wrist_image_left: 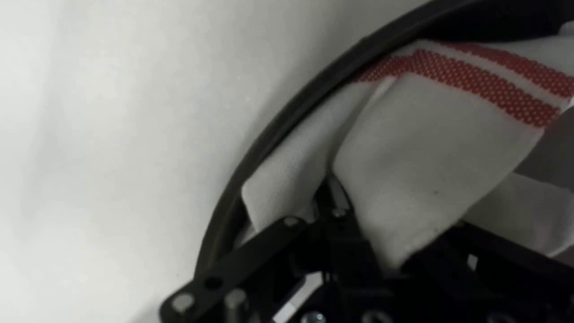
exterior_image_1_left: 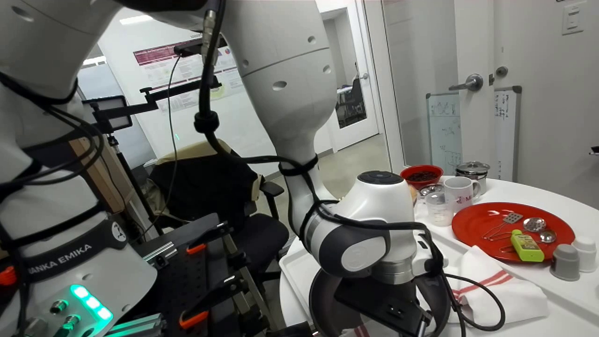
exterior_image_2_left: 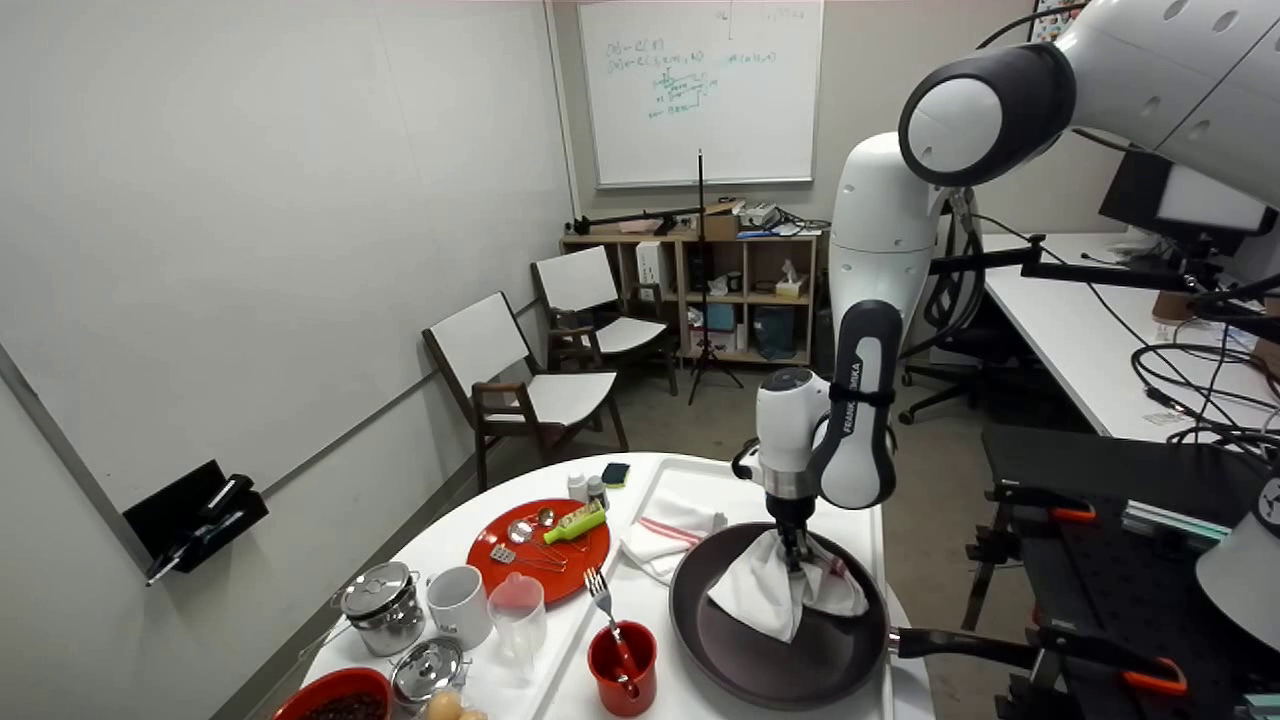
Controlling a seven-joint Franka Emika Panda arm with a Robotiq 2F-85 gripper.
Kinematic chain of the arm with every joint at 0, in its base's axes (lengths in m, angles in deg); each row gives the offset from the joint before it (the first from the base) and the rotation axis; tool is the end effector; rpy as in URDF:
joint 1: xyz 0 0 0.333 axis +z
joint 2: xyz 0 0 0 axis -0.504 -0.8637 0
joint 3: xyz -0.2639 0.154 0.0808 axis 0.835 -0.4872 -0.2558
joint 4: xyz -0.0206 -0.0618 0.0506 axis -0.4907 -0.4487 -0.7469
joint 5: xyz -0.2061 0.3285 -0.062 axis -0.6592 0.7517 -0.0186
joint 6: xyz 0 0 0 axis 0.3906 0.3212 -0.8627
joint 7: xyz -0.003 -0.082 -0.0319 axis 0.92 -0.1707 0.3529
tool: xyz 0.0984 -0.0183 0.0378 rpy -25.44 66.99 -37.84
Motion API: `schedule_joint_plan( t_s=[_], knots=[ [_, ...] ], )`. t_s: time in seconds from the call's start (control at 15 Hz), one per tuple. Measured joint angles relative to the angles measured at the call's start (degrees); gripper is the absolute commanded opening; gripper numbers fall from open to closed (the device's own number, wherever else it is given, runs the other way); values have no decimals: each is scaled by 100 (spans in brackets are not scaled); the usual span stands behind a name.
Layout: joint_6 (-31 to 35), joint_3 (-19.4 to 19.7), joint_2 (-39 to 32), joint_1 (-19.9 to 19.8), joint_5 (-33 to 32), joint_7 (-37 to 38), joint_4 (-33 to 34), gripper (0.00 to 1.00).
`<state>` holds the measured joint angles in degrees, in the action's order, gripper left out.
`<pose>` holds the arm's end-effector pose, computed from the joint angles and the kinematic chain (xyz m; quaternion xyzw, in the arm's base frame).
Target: Wipe the pan with the white towel
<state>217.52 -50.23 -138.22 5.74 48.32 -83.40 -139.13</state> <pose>0.4591 -0.1788 -0.0892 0.9750 0.2205 -0.0268 0.0036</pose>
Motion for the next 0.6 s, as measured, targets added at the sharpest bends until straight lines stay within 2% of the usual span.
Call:
schedule_joint_plan(
  t_s=[0.27, 0.6],
  knots=[
    [22, -17, 30, 212, 1, 51, 79, 3],
    [53, -40, 45, 732, 9, 244, 198, 3]
  ],
)
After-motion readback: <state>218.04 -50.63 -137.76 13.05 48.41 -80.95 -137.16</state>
